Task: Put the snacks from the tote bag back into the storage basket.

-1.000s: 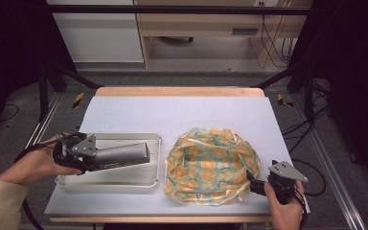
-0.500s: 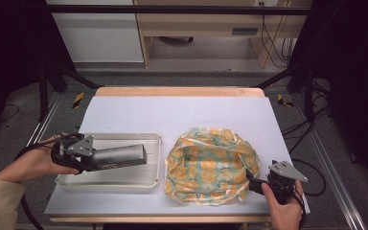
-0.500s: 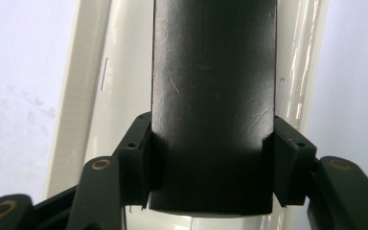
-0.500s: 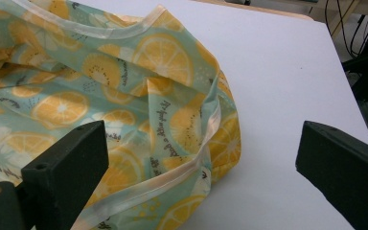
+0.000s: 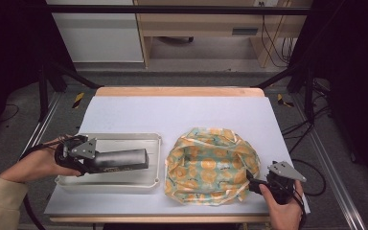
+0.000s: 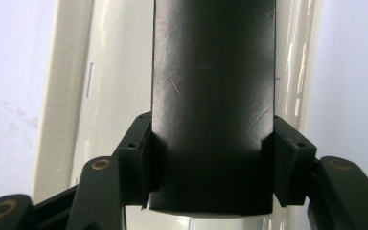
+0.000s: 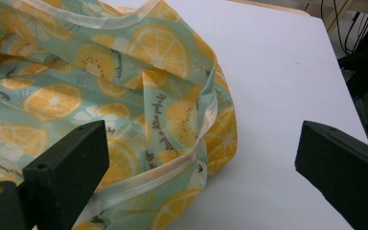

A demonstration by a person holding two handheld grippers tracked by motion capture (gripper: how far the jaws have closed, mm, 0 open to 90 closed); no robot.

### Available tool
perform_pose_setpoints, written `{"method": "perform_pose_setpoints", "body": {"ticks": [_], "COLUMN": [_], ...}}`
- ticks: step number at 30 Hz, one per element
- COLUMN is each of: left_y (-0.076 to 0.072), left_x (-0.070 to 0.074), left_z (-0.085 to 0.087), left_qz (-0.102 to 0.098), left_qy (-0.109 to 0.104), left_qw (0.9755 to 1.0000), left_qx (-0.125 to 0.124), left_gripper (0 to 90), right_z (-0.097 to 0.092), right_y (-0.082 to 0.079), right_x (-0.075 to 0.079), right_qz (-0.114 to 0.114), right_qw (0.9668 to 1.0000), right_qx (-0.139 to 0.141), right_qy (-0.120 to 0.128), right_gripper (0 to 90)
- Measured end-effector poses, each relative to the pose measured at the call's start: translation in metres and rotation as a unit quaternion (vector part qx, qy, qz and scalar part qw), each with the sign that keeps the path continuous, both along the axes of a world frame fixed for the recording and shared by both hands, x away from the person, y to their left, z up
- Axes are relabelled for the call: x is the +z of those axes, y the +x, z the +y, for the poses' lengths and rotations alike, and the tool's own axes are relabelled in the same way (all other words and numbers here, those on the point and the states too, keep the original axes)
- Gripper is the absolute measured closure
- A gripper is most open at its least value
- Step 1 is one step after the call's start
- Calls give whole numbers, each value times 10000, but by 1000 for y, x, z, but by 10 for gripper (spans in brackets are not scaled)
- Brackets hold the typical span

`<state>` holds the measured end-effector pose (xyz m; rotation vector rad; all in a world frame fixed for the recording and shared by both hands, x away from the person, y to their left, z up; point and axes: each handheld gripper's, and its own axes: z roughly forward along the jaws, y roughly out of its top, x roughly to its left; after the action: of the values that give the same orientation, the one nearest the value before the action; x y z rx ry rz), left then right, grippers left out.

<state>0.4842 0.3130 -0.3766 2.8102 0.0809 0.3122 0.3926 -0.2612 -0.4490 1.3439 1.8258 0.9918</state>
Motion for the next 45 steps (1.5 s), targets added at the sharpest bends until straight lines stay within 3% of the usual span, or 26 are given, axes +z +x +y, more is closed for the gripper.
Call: {"method": "perform_pose_setpoints", "body": {"ticks": [18, 23, 45], "left_y": [2, 4, 12], "left_x": [-19, -26, -37], "left_z": [-16, -17, -23], "left_qz": [116, 171, 309], "left_qy": [158, 53, -51], "left_qw": [9994, 9992, 9984], "left_qx": [-294, -366, -467], "left_gripper": [435, 435, 434], "right_z": [3, 3, 4], "right_y": [0, 0, 2], "right_x": [0, 0, -3], "right_qz": [54, 64, 180], "right_qw": [9999, 9999, 9997], "right_qx": [63, 49, 33], "right_qy": [-98, -131, -145], "right_gripper": [52, 53, 57]}}
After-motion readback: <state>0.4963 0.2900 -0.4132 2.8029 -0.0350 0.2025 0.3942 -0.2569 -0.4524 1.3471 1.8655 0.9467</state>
